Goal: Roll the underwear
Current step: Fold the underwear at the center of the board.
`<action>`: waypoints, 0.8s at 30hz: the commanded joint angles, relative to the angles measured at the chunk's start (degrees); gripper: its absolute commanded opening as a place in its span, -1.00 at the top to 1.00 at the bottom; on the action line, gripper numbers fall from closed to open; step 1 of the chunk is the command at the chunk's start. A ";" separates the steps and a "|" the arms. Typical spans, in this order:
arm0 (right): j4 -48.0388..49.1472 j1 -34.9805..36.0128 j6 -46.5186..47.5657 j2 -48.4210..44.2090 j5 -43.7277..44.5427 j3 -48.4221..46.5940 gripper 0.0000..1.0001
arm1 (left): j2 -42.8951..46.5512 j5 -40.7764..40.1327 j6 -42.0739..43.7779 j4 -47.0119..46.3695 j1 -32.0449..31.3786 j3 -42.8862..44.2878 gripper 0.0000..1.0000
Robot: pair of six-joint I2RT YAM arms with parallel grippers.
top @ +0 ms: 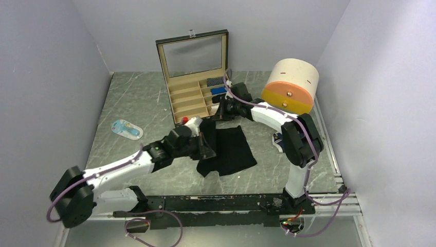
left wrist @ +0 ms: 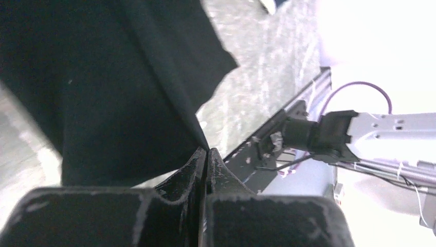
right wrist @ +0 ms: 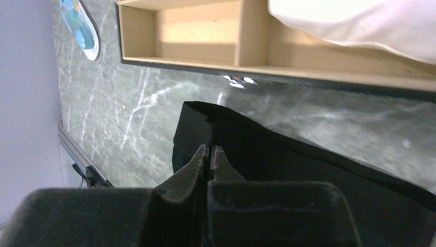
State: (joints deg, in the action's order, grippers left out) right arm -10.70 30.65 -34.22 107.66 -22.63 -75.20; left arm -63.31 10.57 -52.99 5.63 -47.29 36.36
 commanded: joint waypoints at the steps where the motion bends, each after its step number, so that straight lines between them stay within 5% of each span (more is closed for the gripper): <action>1: 1.73 -3.59 5.29 -4.82 -3.97 3.86 1.00 | -8.24 -0.30 -1.35 -9.68 -6.89 7.70 0.90; 13: -6.60 -9.11 16.04 -6.40 8.60 7.01 1.00 | -32.03 -1.46 -2.31 -13.64 -14.20 20.99 0.90; 24: -10.96 -9.43 17.87 -4.60 15.66 5.02 1.00 | -40.95 -0.48 -2.76 -13.98 -16.34 28.03 0.90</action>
State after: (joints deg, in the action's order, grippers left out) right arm -21.50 21.47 -18.06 102.96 -10.44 -67.96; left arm -103.02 8.64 -54.83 -5.98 -62.50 62.00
